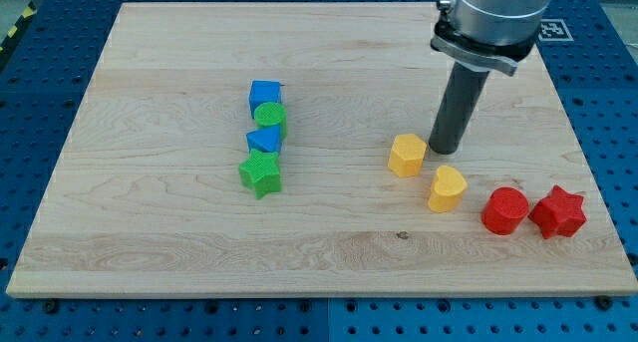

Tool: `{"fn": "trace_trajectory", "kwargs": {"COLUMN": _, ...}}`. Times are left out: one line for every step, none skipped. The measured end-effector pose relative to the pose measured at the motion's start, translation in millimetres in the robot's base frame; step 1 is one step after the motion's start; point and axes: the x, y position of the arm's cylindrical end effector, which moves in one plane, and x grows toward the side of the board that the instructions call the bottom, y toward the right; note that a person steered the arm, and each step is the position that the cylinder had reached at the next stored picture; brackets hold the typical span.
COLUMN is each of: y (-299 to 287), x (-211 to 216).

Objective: Adjust the yellow blocks in a horizontal line with red blocks

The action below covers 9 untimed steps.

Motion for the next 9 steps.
{"fn": "trace_trajectory", "kwargs": {"y": -25.2, "x": 0.0}}
{"fn": "trace_trajectory", "kwargs": {"y": -31.8, "x": 2.7}}
{"fn": "trace_trajectory", "kwargs": {"y": -20.4, "x": 16.8}}
{"fn": "trace_trajectory", "kwargs": {"y": -3.1, "x": 26.7}}
{"fn": "trace_trajectory", "kwargs": {"y": 8.5, "x": 33.6}}
{"fn": "trace_trajectory", "kwargs": {"y": 8.6, "x": 34.1}}
{"fn": "trace_trajectory", "kwargs": {"y": 0.5, "x": 38.6}}
{"fn": "trace_trajectory", "kwargs": {"y": -5.7, "x": 53.6}}
{"fn": "trace_trajectory", "kwargs": {"y": -5.7, "x": 36.0}}
